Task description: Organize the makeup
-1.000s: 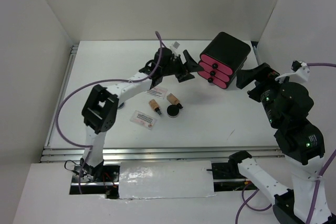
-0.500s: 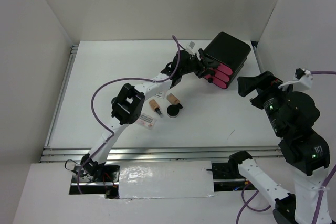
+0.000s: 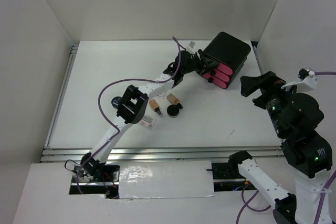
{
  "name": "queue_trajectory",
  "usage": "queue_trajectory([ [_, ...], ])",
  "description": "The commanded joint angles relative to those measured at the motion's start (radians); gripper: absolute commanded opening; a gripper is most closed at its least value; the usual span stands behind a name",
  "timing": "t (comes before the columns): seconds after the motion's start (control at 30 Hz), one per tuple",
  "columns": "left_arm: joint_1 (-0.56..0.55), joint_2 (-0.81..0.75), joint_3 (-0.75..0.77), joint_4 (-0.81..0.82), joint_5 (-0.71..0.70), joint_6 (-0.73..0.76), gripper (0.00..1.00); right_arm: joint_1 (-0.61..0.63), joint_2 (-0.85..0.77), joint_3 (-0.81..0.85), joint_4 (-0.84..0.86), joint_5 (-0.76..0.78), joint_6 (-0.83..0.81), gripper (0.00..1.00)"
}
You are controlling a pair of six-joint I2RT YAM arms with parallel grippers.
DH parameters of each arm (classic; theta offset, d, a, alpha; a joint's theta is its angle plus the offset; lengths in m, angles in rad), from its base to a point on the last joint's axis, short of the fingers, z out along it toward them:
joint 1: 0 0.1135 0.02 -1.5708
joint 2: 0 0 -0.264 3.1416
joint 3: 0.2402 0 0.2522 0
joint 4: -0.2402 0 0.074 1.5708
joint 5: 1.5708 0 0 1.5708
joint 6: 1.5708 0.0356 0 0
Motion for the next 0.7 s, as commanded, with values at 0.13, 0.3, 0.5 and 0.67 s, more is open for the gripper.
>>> queue_trajectory([
  [0.13,0.010,0.032,0.053,0.050,-0.007,-0.007,0.48,0.002,0.013,0.035,0.024,0.030,-0.034,1.00],
  [0.3,0.049,0.032,0.057,0.038,0.002,-0.007,0.21,0.002,0.020,0.035,0.032,0.026,-0.037,1.00],
  [0.5,0.133,-0.054,-0.036,0.028,0.027,0.028,0.12,0.002,0.022,0.012,0.049,0.012,-0.029,1.00],
  [0.67,0.141,-0.131,-0.134,0.045,0.048,0.053,0.08,0.002,0.039,-0.002,0.076,-0.014,-0.021,1.00],
])
